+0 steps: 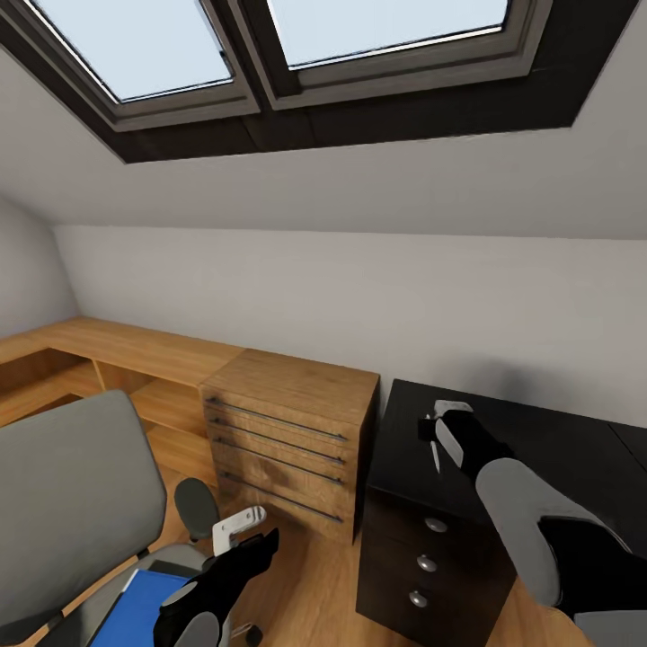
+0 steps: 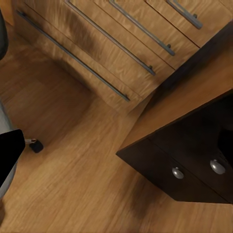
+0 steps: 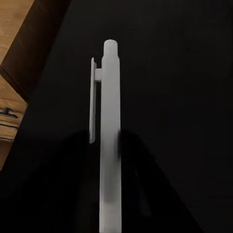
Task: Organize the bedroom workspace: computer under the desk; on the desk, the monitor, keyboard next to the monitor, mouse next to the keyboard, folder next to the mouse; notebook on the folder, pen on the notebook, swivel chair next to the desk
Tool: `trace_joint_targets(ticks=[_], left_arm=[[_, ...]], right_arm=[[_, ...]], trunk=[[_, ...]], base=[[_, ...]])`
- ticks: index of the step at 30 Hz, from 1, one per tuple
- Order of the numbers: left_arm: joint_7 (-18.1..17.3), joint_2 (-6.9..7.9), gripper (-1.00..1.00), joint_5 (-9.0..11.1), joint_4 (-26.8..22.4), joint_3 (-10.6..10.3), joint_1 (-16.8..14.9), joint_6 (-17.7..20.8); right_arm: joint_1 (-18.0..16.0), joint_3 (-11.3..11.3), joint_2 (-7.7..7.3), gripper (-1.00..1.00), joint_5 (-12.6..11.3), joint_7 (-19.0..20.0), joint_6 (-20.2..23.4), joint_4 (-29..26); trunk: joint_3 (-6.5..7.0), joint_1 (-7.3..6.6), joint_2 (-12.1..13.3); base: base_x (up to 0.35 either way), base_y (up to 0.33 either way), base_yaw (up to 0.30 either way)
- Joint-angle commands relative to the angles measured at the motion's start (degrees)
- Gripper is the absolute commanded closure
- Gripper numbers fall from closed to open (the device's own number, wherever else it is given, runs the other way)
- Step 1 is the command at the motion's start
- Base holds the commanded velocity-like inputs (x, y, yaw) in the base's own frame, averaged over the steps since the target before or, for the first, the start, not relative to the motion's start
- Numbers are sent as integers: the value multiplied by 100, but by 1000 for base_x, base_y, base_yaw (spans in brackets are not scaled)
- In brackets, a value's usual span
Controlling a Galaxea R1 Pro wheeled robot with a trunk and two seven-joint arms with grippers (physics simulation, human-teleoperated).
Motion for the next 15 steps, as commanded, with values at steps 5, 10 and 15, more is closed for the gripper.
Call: trace_joint_targets(ticks=[5, 10, 15], left_arm=[[37, -36, -100, 31, -27, -83, -7, 10], [43, -164, -100, 29, -32, -213, -7, 6], [53, -206, -100, 31, -33, -261, -7, 2]], right_arm=[[-185, -30, 84, 100, -55, -335, -175, 269], [-223, -125, 118, 100, -243, -421, -639, 416], [-228, -145, 109, 100, -831, -435, -1701, 1067]], trunk=[[-7, 0, -5], [-7, 0, -5], [-97, 110, -205]], base=[[0, 0, 0], [0, 0, 0], [0, 0, 0]])
